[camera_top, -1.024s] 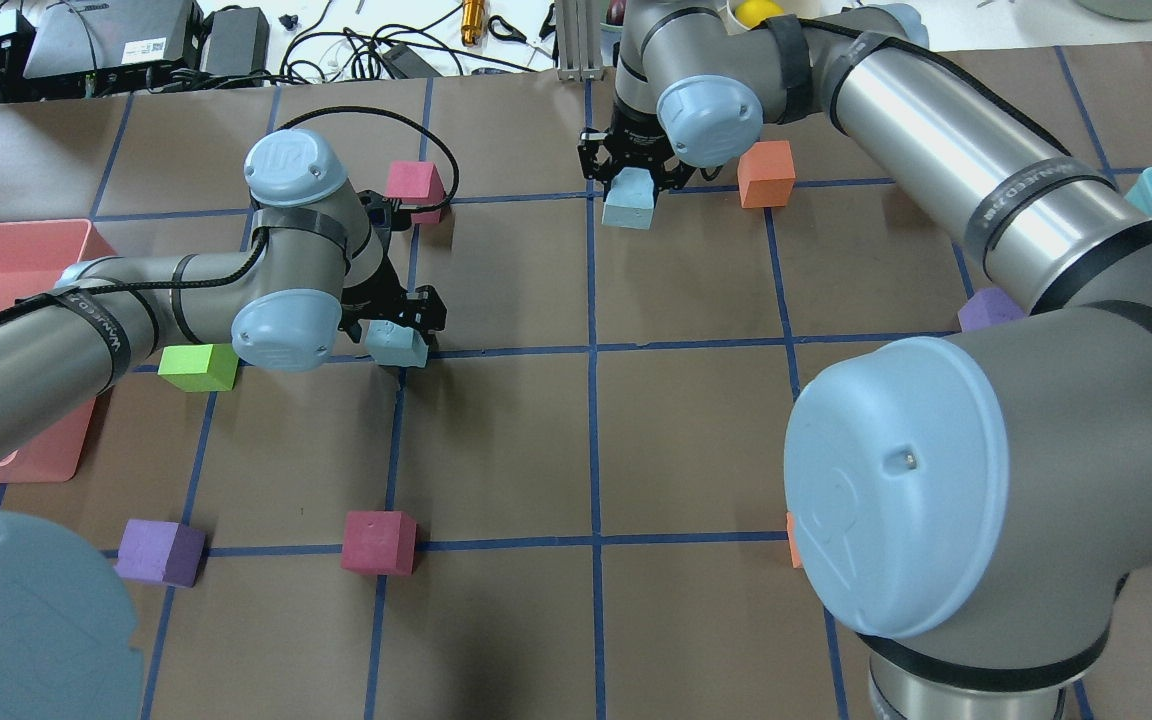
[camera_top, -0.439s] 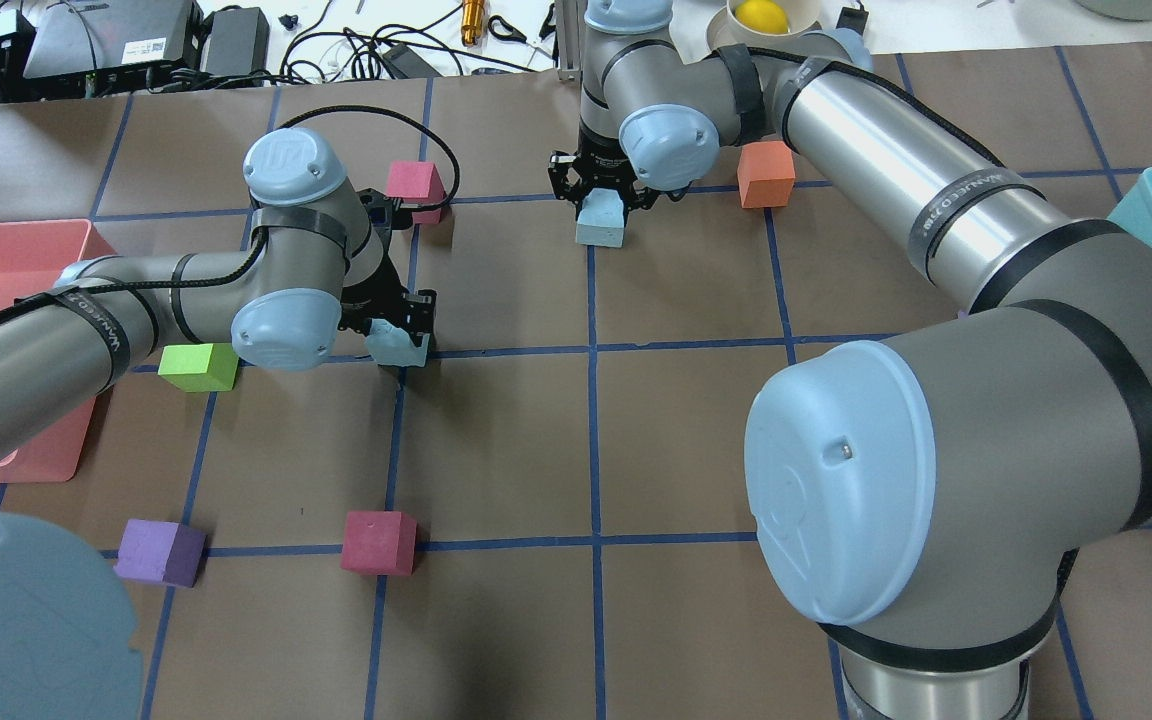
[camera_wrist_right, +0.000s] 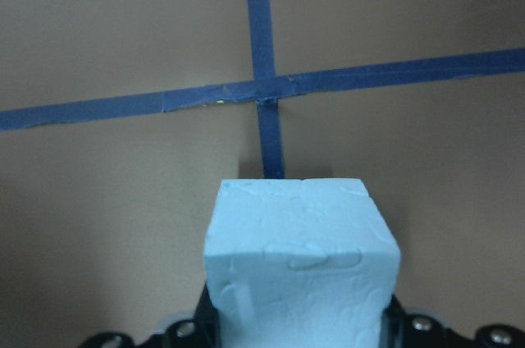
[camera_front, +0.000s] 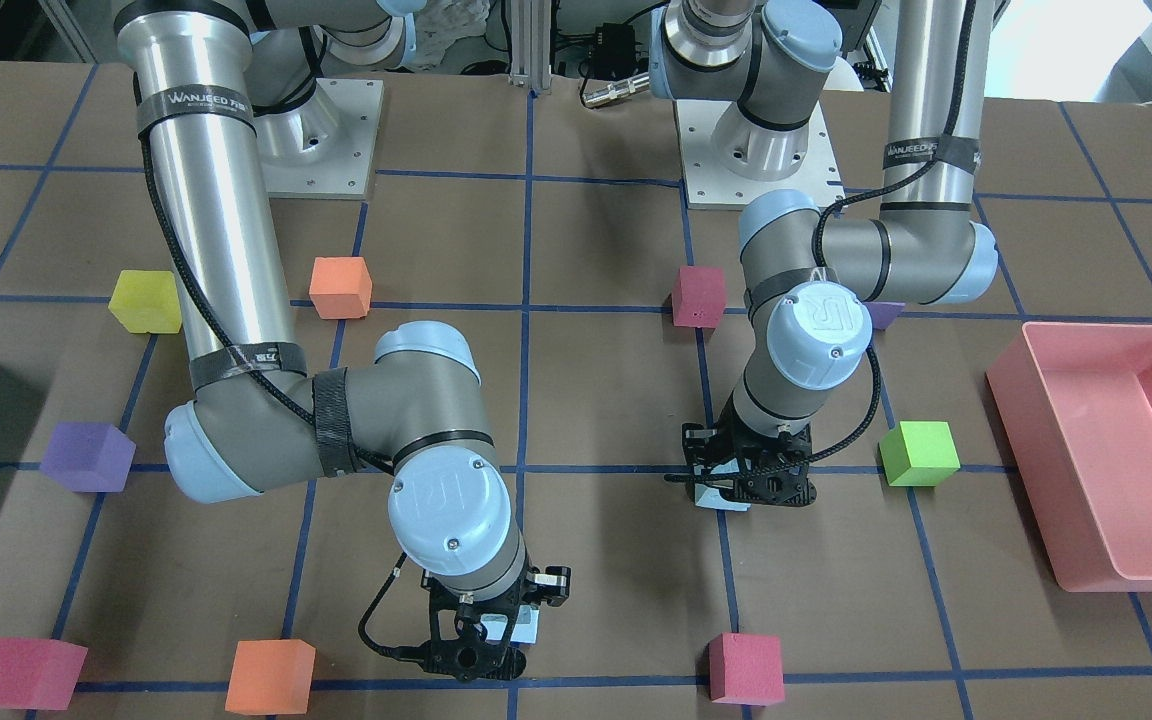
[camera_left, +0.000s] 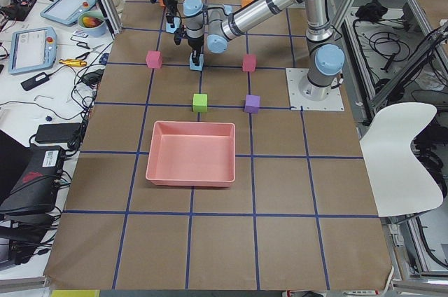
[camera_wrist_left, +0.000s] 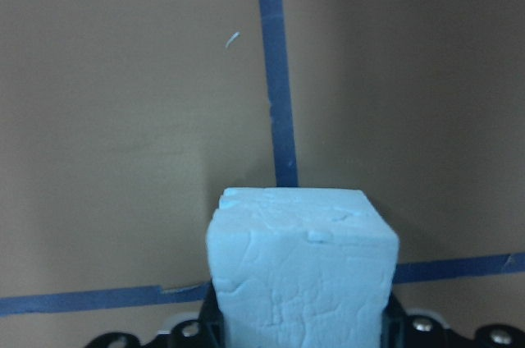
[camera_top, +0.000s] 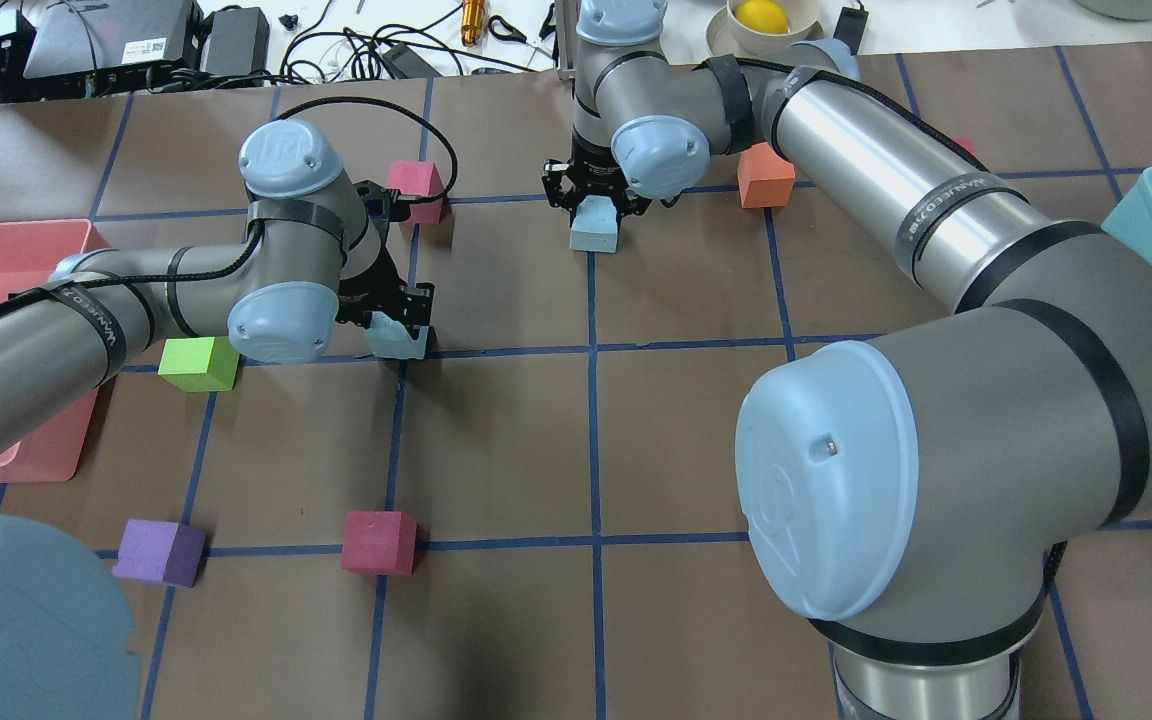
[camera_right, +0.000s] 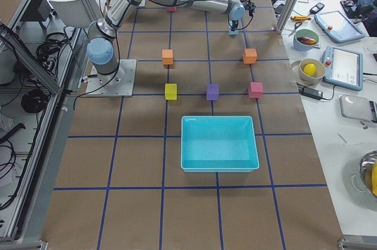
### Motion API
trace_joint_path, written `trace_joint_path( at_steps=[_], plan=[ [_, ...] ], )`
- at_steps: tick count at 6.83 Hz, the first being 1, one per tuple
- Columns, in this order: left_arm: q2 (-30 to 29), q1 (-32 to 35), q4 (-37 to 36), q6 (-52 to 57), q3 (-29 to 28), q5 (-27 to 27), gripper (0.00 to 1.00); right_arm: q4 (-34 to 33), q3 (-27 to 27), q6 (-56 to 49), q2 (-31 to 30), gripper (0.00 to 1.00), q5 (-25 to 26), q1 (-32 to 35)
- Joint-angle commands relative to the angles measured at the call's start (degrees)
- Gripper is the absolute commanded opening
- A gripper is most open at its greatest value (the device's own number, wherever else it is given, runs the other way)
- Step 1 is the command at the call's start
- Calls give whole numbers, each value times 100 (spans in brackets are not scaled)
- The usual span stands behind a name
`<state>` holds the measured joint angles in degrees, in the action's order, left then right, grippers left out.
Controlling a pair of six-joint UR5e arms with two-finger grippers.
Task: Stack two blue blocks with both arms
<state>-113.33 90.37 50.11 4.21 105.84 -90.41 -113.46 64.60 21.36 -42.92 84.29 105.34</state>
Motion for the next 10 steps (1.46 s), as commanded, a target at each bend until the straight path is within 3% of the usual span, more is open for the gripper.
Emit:
trace_joint_path(
  at_steps=[1,4,5,8,9,10],
  plan=[
    [12,33,260,-60,-351,-21,0,-114,0,-9,46,100,-9,4],
    [-22,112,1181,-200,-1237,84,0,-45,-105,-9,-171,100,17,-31],
    [-118,217,1585,-619,-1719,441,0,199,-53,-35,-556,100,69,-136],
    [-452,549,1923,-1086,-2477,419,0,1638,26,-717,-1505,100,87,-986],
    [-732,821,1915,-1385,-2846,288,0,2130,331,-1165,-1962,100,96,-1207],
    [-1074,1050,1949,-1544,-3328,226,0,2214,917,-1178,-2480,100,122,-1305]
  ],
)
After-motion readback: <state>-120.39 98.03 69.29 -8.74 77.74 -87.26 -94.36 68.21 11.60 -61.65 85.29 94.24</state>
